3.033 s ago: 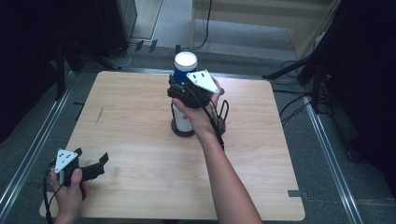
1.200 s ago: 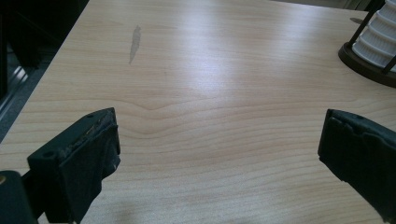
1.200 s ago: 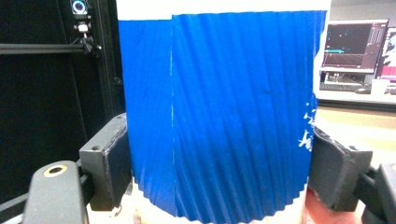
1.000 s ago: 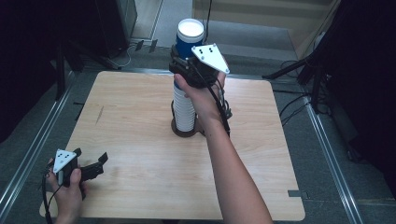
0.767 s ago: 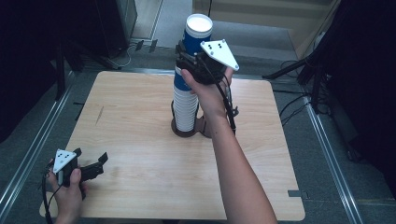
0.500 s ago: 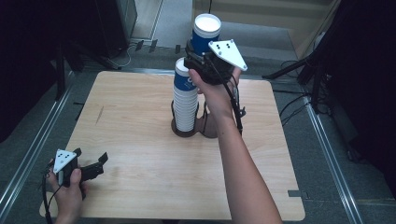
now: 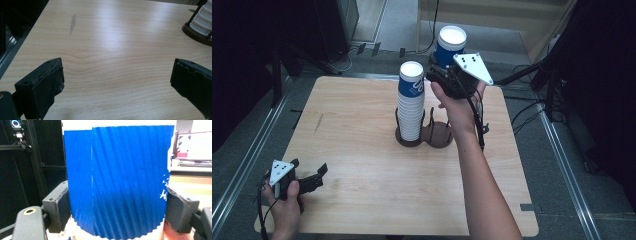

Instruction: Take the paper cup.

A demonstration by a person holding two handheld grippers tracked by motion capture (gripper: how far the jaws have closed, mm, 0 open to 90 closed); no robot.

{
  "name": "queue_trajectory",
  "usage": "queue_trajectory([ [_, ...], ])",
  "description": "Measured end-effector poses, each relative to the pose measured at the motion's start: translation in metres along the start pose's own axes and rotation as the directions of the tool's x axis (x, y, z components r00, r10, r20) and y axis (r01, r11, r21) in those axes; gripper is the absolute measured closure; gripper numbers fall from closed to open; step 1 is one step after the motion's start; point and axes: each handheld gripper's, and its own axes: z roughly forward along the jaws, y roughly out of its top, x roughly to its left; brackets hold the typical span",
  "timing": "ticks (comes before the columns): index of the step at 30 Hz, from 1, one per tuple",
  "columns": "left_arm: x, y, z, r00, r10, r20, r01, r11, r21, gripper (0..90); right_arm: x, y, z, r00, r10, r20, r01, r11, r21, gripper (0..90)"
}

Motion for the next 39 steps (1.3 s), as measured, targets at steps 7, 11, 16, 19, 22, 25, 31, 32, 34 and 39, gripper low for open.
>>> queue_trajectory([
  [7,0.0,0.0,0.0,1.0,0.001,0.0,-0.001,1.0,0.001,0.0,-0.01,-0.012,-0.008,0.9999,0.002,0.015,-0.003,1.0,0.03,19.6],
  [11,0.0,0.0,0.0,1.0,0.0,0.001,0.0,1.0,0.0,0.0,-0.016,-0.02,-0.014,0.9997,0.003,0.026,-0.004,0.999,0.045,19.6],
  [16,0.0,0.0,0.0,1.0,-0.002,0.001,0.002,1.0,0.0,0.0,-0.021,-0.03,-0.022,0.9994,-0.016,0.031,0.014,0.998,0.062,19.6],
  [19,0.0,0.0,0.0,1.0,-0.001,0.0,0.001,1.0,0.001,0.0,-0.025,-0.036,-0.027,0.999,-0.022,0.04,0.019,0.997,0.071,19.6],
  [22,0.0,0.0,0.0,1.0,-0.004,-0.003,0.004,1.0,0.0,0.0,-0.03,-0.042,-0.032,0.9988,-0.011,0.049,0.008,0.997,0.08,19.6],
  [25,0.0,0.0,0.0,1.0,-0.003,-0.003,0.003,1.0,0.0,0.0,-0.034,-0.049,-0.036,0.9985,-0.009,0.054,0.004,0.996,0.087,19.6],
  [31,0.0,0.0,0.0,1.0,-0.004,-0.005,0.004,1.0,0.0,0.0,-0.037,-0.066,-0.052,0.9994,-0.014,0.03,0.011,0.997,0.083,19.5],
  [32,0.0,0.0,0.0,1.0,-0.004,-0.007,0.004,1.0,-0.001,0.0,-0.037,-0.068,-0.054,0.9994,-0.015,0.031,0.012,0.996,0.084,19.5],
  [34,0.0,0.0,-0.001,0.9999,-0.006,-0.009,0.006,1.0,-0.002,0.0,-0.037,-0.073,-0.058,0.9994,-0.015,0.031,0.012,0.996,0.088,19.5],
  [39,0.001,0.0,-0.001,0.9999,-0.01,-0.004,0.01,0.9999,0.0,0.0,-0.037,-0.086,-0.068,0.9995,-0.013,0.029,0.011,0.996,0.09,19.5],
])
